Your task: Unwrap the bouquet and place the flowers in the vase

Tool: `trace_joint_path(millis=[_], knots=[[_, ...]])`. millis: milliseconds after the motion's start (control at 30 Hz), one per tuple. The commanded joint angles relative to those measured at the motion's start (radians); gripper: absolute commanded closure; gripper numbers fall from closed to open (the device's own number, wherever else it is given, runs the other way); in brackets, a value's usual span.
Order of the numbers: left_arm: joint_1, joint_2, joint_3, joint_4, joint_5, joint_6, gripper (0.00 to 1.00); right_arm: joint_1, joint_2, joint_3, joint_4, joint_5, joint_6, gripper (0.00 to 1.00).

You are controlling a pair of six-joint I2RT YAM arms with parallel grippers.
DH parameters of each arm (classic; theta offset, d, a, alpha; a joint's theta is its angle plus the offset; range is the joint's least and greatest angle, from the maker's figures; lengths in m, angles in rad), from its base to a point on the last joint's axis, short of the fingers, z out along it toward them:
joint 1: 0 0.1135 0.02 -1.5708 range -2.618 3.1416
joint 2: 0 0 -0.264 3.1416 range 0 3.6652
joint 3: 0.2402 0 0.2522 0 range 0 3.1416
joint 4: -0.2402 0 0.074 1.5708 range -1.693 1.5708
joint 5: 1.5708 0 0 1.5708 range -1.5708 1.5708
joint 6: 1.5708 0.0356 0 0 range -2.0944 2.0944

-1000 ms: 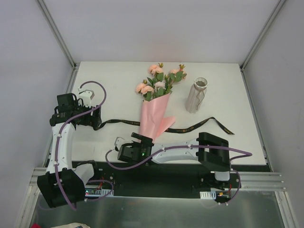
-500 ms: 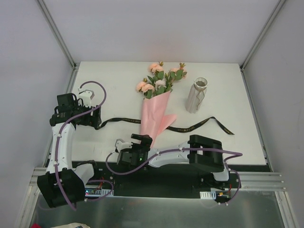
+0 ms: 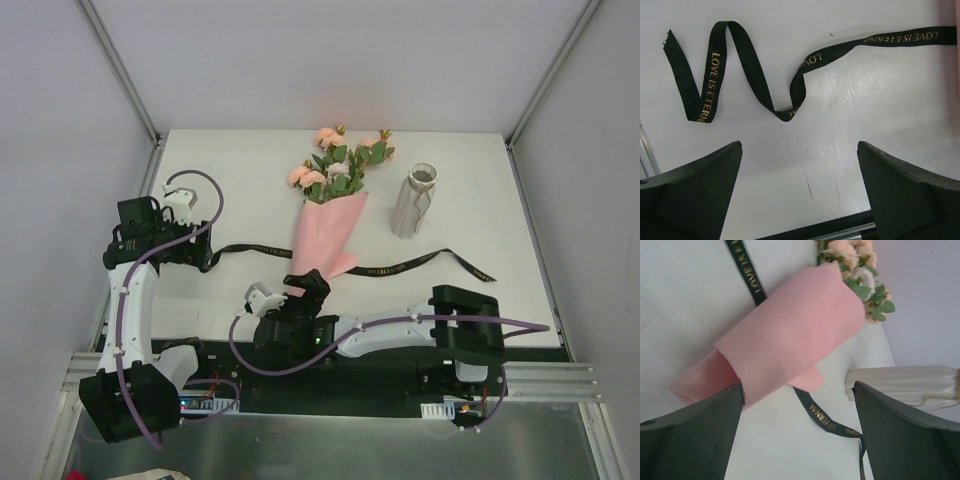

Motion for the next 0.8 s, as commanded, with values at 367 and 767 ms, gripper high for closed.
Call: trace_joint_path(millis=[367,767], knots=[[-0.005,-0.016,0.054,-0.011,-0.009,0.008,0.01,0.045,-0.374,-0.163,-0.095,0.164,0.349,0.03],[-0.005,-0.011,0.062,-0.020,0.003,0.012,0.01,0.048,-0.234,-0.046,-0.097,-0.234,0.113,0.04]])
